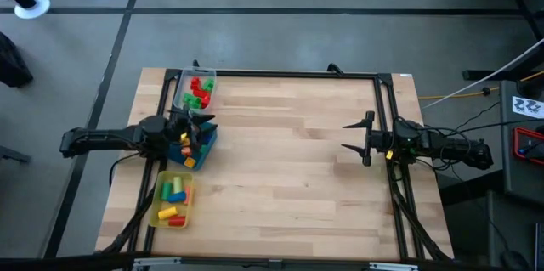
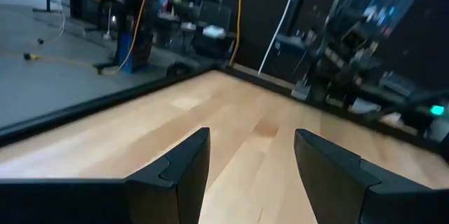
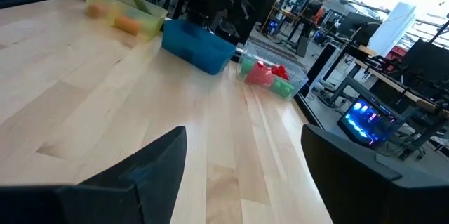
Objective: Sort blocks by size
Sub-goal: Return to Home Position
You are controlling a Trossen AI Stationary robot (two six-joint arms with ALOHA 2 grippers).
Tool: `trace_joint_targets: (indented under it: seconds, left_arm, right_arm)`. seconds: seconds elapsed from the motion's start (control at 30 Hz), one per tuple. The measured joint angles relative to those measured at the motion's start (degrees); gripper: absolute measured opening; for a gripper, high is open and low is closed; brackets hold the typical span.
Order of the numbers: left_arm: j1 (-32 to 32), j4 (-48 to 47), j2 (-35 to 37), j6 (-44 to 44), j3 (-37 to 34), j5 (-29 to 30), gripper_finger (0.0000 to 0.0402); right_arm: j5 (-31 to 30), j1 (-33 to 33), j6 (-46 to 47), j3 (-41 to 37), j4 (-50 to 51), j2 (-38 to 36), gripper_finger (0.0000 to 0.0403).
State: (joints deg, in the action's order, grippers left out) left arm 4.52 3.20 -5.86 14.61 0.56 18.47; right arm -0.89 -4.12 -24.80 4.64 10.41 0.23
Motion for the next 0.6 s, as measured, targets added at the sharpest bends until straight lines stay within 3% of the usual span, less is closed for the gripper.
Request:
trace_joint_targets:
  seconds: [0.17, 0.6]
  left_arm:
    - [-0.01, -0.01, 5.7, 0.0, 0.0, -0.01, 0.0191]
    - [-0.01, 0.0, 5.47, 0.0, 0.0, 0.01, 0.0191]
  right_arm:
    - [0.0, 0.0, 0.0, 0.0, 0.0, 0.0, 0.028]
    - [0.02, -0.01, -0.02, 0.0, 0.0, 0.0, 0.028]
